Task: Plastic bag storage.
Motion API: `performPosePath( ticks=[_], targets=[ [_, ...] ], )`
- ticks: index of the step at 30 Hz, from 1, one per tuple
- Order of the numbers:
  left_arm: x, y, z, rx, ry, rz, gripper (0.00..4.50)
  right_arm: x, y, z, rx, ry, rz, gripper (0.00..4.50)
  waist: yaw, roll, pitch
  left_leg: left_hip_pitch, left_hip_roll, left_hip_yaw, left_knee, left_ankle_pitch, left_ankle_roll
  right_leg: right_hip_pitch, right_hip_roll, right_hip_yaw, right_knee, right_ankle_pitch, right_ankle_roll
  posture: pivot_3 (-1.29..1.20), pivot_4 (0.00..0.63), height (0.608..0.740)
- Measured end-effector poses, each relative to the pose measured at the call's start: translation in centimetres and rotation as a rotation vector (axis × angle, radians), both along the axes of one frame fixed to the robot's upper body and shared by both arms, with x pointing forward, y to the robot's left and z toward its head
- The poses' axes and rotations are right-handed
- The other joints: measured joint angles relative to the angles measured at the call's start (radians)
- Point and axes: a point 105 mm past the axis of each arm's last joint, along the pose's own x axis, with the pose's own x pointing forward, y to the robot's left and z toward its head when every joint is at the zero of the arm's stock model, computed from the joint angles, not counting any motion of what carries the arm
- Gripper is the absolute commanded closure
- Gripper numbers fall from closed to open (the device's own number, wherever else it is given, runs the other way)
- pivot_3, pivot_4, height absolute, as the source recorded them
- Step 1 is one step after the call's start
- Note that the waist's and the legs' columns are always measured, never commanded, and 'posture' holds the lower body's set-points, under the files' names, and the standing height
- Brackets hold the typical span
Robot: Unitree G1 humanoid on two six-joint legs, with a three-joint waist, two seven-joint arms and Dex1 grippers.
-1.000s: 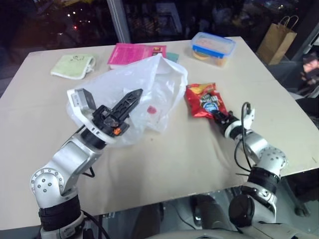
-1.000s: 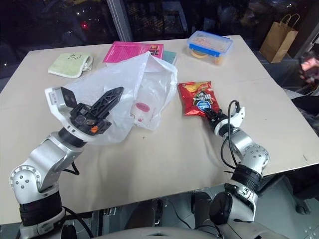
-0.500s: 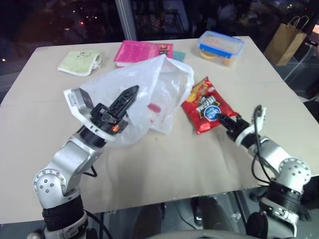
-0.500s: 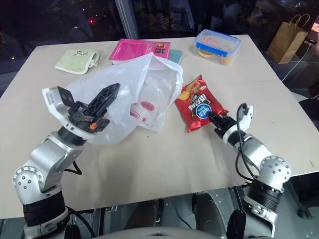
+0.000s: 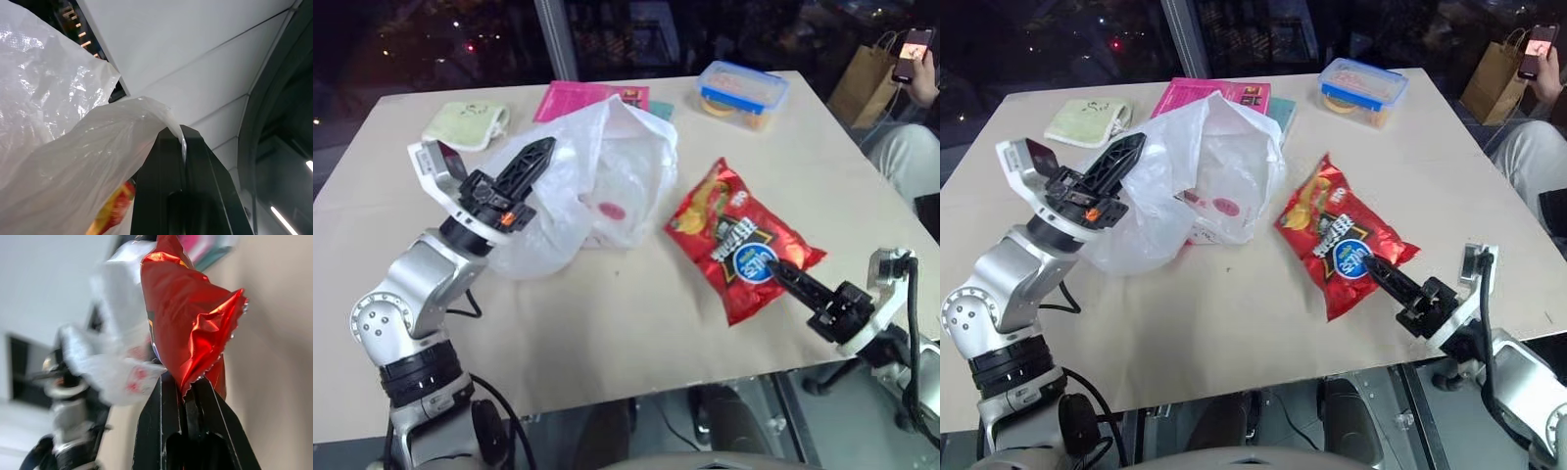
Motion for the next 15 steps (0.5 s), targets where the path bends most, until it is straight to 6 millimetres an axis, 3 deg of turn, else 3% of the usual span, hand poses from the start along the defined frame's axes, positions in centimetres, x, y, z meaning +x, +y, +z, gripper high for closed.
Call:
performPosePath(
  ticks=[5, 10, 15],
  targets=[
    [0.0, -0.2, -0.2, 0.018, 0.004, -0.040, 4.50, -0.6, 1.9, 1.5, 0.042, -0.059, 0.059, 4.42, 0.003, -0.002, 0.001, 0.000, 0.000, 0.000, 0.000, 0.000, 0.000, 0.000, 0.000, 0.000, 0.000, 0.000, 0.000, 0.00, 0.150, 0.740],
    [-0.1, -0.5, 0.4, 0.025, -0.019, -0.061, 4.50, 1.3, 3.9, 3.4, 0.066, -0.121, 0.124, 4.42, 0.002, -0.003, 0.001, 0.001, 0.000, 0.000, 0.001, 0.000, 0.000, 0.000, 0.000, 0.000, 0.001, 0.000, 0.000, 0.00, 0.150, 0.740],
    [-0.6, -0.4, 0.9, 0.023, -0.058, -0.085, 4.50, 3.4, 4.3, 1.8, 0.081, -0.022, 0.134, 4.42, 0.018, -0.003, 0.001, -0.001, 0.000, 0.001, 0.000, 0.000, 0.000, -0.001, 0.000, 0.001, 0.000, 0.001, -0.002, 0.00, 0.150, 0.740]
  ],
)
